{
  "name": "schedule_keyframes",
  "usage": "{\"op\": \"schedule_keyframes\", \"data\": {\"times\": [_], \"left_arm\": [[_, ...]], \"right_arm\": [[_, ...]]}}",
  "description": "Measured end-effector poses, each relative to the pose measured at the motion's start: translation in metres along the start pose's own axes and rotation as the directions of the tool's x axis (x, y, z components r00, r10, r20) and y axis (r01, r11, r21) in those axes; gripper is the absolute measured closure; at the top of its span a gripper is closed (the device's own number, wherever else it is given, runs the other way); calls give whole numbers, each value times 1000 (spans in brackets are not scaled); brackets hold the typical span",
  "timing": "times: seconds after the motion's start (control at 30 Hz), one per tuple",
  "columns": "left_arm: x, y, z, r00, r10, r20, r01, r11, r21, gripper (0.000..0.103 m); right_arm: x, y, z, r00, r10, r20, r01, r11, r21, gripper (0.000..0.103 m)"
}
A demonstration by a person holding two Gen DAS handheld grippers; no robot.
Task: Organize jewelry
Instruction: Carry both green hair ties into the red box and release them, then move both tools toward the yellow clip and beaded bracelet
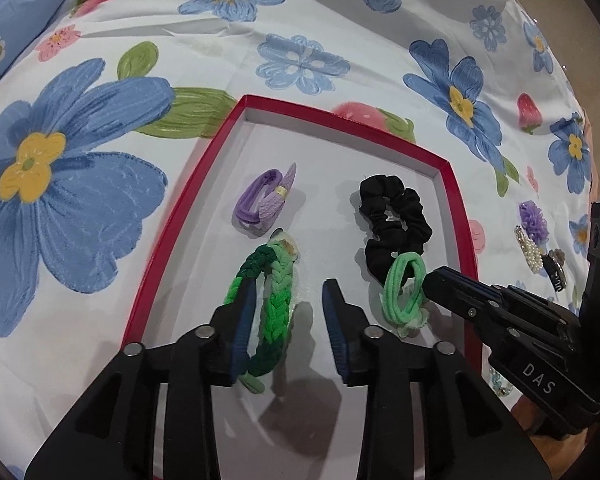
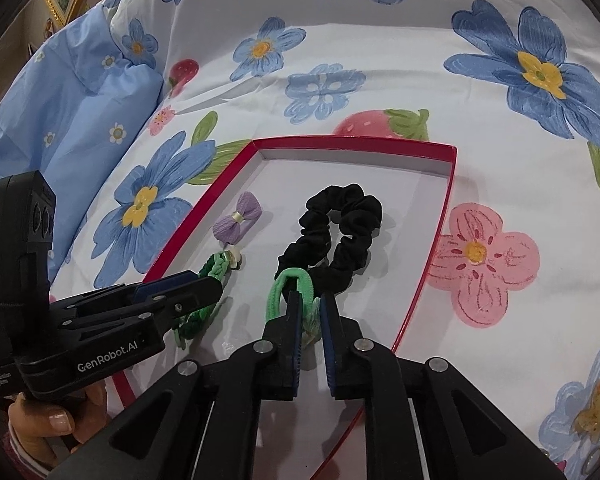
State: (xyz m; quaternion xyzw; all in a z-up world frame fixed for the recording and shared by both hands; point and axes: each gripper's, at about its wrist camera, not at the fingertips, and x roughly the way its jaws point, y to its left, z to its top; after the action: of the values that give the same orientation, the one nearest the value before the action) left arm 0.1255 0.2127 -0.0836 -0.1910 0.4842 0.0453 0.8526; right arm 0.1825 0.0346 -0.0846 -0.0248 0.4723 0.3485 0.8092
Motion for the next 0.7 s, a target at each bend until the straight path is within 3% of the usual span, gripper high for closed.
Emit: {"op": "schedule_keyframes", "data": {"times": [0.13,0.2,0.53,0.7], "left_arm": [[-8,0,-1,1000,1,12,-1,1000,-6,61],[-15,0,-3,1000,-3,18,3,1000,-13,60],[-48,-14,-15,997,-34,63,35,999,-23,51],[-59,-36,-26,996,-66,68,66,998,0,42]], "right_arm": [[-10,0,-1,1000,3,20,-3,1000,5,87],[-18,-1,-1,999,12,31,-12,1000,16,76],[-69,-13,-19,995,14,104,-18,999,45,74],[-94,-31,-39,992,-13,125,3,997,83,68]]}}
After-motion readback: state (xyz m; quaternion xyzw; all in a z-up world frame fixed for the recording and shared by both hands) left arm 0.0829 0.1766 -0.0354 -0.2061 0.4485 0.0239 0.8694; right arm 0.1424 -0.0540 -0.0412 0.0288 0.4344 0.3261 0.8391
